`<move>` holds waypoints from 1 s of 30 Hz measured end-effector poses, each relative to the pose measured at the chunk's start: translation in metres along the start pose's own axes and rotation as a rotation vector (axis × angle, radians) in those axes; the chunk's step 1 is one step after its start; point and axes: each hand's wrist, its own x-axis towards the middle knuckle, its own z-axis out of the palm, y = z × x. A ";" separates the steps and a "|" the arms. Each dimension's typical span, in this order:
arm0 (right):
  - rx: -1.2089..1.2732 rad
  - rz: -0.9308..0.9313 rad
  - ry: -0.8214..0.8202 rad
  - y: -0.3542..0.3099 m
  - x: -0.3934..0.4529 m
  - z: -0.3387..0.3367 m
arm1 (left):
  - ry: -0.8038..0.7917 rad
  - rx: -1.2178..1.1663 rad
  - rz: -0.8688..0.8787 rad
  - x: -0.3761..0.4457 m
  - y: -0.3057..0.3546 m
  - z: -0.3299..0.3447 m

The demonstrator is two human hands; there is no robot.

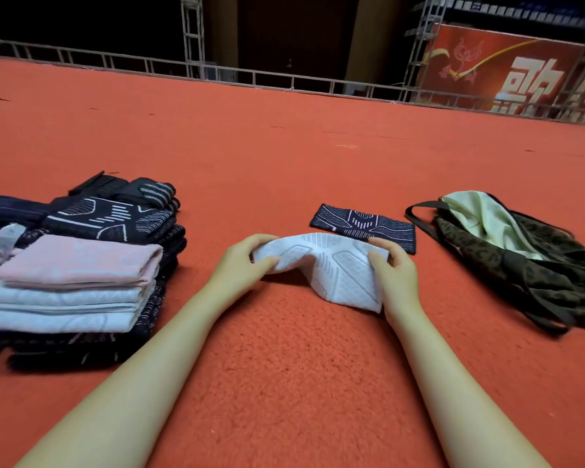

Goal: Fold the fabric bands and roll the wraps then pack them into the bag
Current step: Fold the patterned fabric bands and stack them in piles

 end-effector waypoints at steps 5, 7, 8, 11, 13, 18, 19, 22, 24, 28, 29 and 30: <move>0.024 0.093 -0.197 -0.001 0.000 -0.002 | 0.175 -0.198 0.004 0.003 0.004 -0.005; 0.072 0.098 -0.190 -0.003 0.000 -0.002 | 0.280 -0.247 0.025 0.003 0.011 -0.007; 0.114 0.110 -0.181 -0.004 0.000 -0.002 | 0.318 -0.267 0.043 0.002 0.016 -0.008; 0.215 0.154 -0.120 -0.005 0.002 -0.002 | 0.384 -0.325 0.058 0.000 0.024 -0.010; 0.142 0.176 -0.063 -0.002 0.003 -0.002 | 0.366 -0.261 -0.012 0.002 0.019 -0.007; -0.274 0.170 -0.203 0.003 -0.001 -0.001 | 0.159 0.204 -0.257 0.001 -0.007 0.005; -0.319 0.151 -0.225 0.004 -0.002 0.000 | 0.148 0.264 -0.232 0.001 -0.006 0.006; -0.409 0.102 -0.218 0.006 -0.001 0.000 | 0.150 0.338 -0.027 0.000 0.002 0.009; -0.395 0.093 -0.188 0.005 -0.001 0.001 | 0.102 0.340 0.063 -0.005 0.009 0.015; -0.305 0.043 -0.107 0.004 -0.003 0.004 | -0.091 0.369 0.186 -0.015 0.017 0.034; -0.283 0.020 -0.084 0.003 -0.004 0.005 | -0.158 0.422 0.214 -0.017 0.015 0.038; -0.258 0.002 -0.066 0.003 -0.005 0.007 | -0.215 0.495 0.241 -0.018 0.012 0.041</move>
